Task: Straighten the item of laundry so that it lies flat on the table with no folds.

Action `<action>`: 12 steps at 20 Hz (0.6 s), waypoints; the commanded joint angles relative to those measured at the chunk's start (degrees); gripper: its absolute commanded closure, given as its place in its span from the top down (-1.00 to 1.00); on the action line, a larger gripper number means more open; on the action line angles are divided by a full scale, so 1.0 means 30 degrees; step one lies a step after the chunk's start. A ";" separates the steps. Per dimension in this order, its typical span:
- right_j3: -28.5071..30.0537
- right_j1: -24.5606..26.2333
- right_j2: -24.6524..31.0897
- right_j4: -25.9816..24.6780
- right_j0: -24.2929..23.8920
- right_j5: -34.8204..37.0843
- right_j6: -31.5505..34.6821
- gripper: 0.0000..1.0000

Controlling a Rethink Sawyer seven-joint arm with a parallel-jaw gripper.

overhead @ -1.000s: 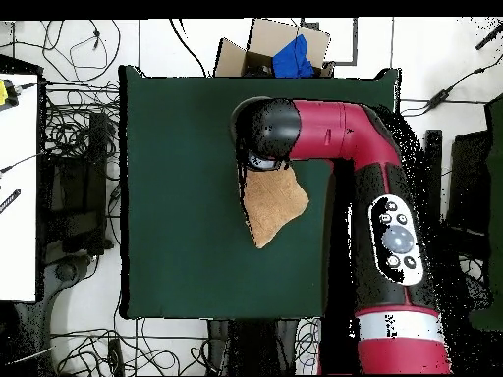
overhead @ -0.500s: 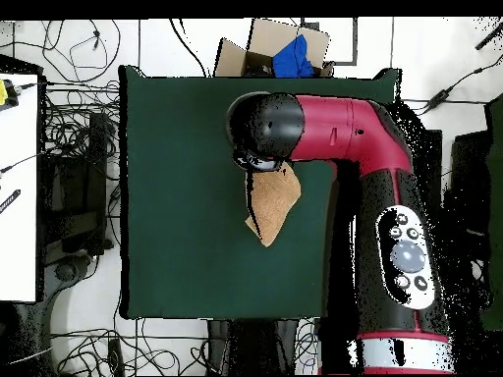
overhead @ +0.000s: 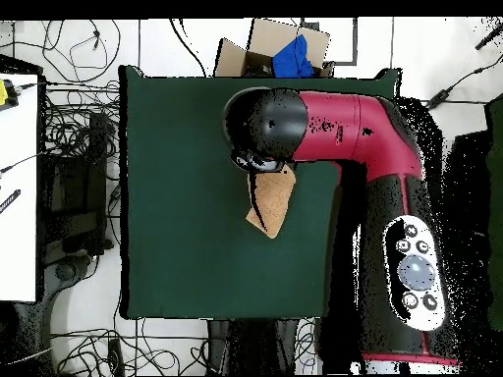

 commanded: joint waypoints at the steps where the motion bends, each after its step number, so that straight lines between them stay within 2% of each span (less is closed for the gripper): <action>1: 0.2008 -0.0937 -0.0517 0.0773 -0.0232 0.2219 0.0624 -1.00; 12: 0.0935 -0.1145 -0.0238 0.0783 -0.0651 0.3142 0.0341 -1.00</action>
